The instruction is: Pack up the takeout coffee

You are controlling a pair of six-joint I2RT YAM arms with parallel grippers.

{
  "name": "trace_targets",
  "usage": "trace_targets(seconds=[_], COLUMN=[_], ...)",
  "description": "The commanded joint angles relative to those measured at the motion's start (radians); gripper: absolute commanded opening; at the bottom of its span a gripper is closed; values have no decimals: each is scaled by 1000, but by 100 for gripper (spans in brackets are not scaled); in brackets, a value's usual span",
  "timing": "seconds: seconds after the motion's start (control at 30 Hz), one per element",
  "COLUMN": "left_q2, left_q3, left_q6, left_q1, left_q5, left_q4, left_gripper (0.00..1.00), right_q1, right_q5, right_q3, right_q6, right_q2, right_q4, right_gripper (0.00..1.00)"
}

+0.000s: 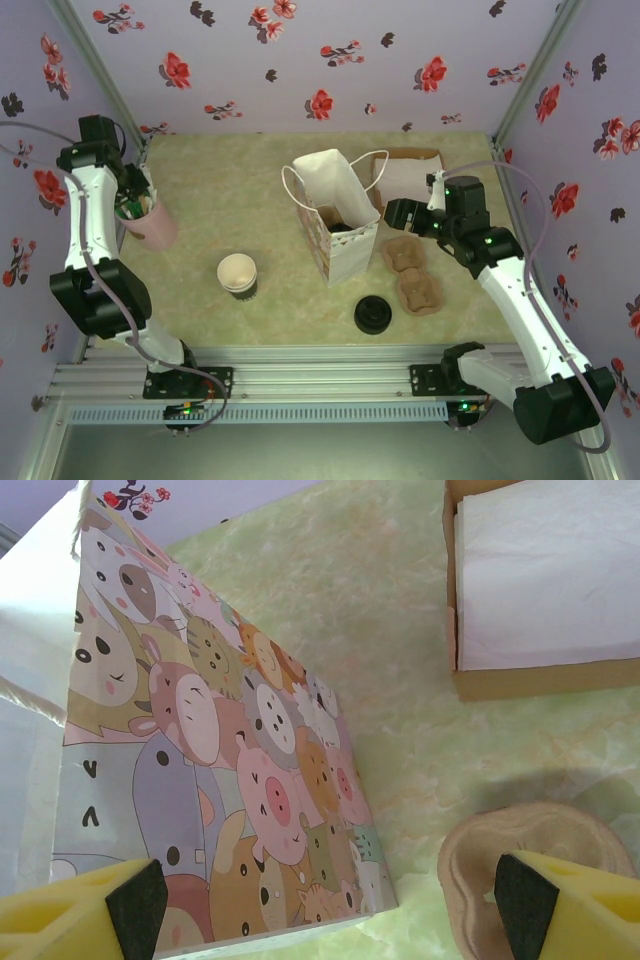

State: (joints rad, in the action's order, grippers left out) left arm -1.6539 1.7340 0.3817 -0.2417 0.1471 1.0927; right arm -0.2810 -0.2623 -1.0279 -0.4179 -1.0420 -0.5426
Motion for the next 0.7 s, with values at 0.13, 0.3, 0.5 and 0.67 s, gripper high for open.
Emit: trace_targets(seconds=[0.13, 0.3, 0.5, 0.67], left_q2=[-31, -42, -46, -25], left_q3=[42, 36, 39, 44], left_q6=[-17, -21, -26, -34], left_q1=[-11, -18, -18, -18], left_q5=[-4, -4, -6, -6], left_q4=[-11, -20, -23, -12], left_gripper=[26, 24, 16, 3], right_q1=[11, 11, 12, 12], right_q5=[0, 0, -2, -3], right_q3=[-1, -2, -2, -1], right_q6=[26, 27, 28, 27], right_q2=[-7, -4, 0, 4], right_q4=[20, 15, 13, 14], right_gripper=[87, 87, 87, 87])
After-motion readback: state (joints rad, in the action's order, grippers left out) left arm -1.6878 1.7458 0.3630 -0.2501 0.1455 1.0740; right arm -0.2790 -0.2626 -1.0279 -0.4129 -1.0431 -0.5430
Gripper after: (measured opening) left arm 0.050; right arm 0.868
